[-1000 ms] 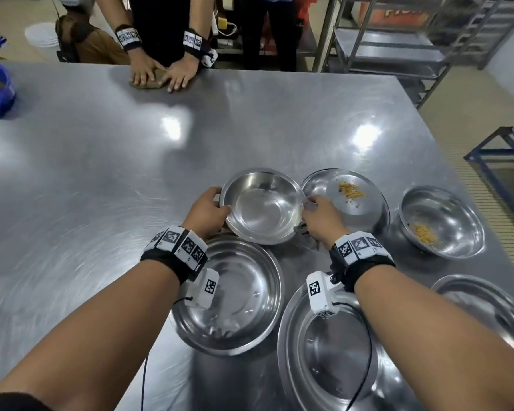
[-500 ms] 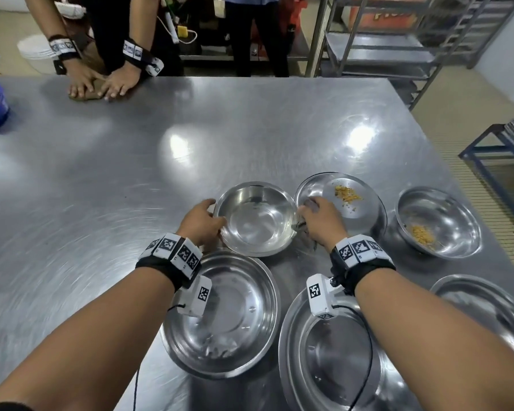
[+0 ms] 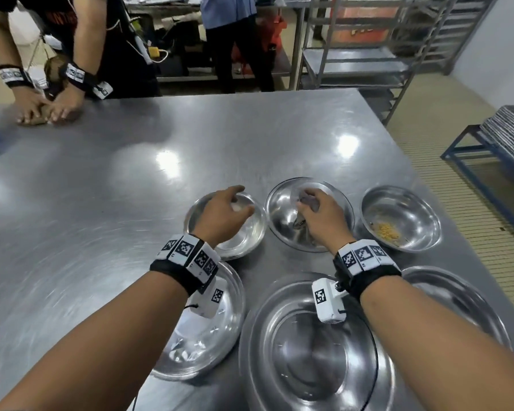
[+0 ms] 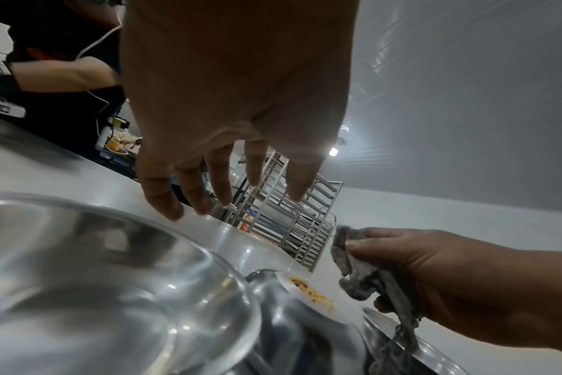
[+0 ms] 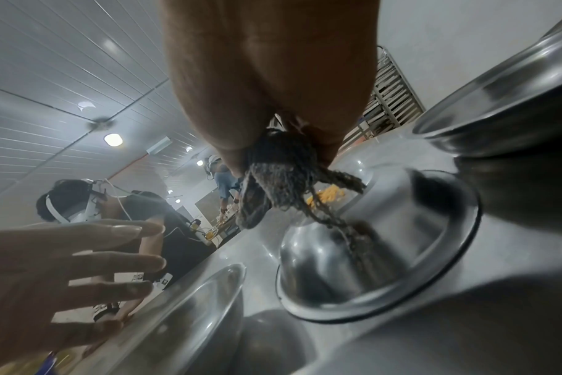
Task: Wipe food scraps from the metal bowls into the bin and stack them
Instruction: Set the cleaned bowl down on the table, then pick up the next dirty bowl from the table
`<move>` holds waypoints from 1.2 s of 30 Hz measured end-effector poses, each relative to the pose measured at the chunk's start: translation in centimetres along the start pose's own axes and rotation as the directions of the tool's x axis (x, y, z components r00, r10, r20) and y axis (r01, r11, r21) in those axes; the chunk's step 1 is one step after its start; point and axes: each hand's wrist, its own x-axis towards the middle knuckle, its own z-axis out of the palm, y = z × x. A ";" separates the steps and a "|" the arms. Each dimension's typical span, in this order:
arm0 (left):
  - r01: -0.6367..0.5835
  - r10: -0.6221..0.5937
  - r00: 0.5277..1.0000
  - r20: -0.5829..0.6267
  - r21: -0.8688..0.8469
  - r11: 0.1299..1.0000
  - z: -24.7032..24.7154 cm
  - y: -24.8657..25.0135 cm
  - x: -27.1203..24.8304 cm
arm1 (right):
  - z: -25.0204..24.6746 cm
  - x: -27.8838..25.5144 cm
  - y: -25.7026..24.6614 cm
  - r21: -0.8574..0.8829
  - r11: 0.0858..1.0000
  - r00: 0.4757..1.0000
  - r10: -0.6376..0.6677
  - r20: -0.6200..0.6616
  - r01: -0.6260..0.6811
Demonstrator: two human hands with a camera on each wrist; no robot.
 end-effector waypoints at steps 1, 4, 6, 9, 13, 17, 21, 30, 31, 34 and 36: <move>-0.010 0.010 1.000 0.020 -0.013 1.000 0.9 0.7 -0.2 | -0.9 0.0 0.6 0.007 1.000 1.000 -0.005 -0.004 0.005; -0.008 0.012 0.996 0.088 -0.045 0.999 3.6 3.1 -0.6 | -4.2 -0.3 2.1 -0.011 1.000 1.000 -0.004 -0.010 0.004; 0.006 0.001 0.993 0.118 -0.064 0.998 5.6 4.8 -0.7 | -6.5 -0.1 3.5 -0.010 1.000 1.000 0.004 -0.022 -0.004; 0.035 -0.028 0.987 0.158 -0.040 0.999 8.4 7.2 -0.4 | -10.0 0.4 5.4 -0.030 0.999 0.999 0.027 -0.030 -0.028; 0.106 -0.109 0.984 0.140 0.031 0.994 11.6 8.9 0.4 | -13.4 1.4 7.4 -0.021 0.999 0.999 0.048 -0.003 -0.048; 0.231 -0.233 0.969 0.076 0.036 0.972 13.5 8.9 0.6 | -13.7 2.9 7.9 -0.068 0.998 0.998 0.018 0.065 -0.013; 0.343 -0.337 0.937 0.089 -0.065 0.937 14.1 8.4 0.4 | -12.8 5.1 7.1 -0.133 0.990 0.990 -0.033 0.139 0.051; 0.493 -0.485 0.870 0.089 -0.191 0.849 14.7 7.7 1.1 | -11.0 12.4 6.0 -0.292 0.945 0.957 -0.061 0.284 0.147; 0.491 -0.485 0.870 0.082 -0.200 0.848 14.7 7.7 1.2 | -10.7 13.2 6.0 -0.300 0.940 0.950 -0.067 0.305 0.163; 0.483 -0.481 0.874 0.068 -0.229 0.845 15.0 7.2 1.9 | -9.7 15.5 6.2 -0.339 0.918 0.919 -0.066 0.388 0.208; 0.480 -0.485 0.874 0.042 -0.236 0.845 15.1 6.8 2.2 | -9.3 16.9 6.4 -0.398 0.888 0.899 -0.037 0.437 0.231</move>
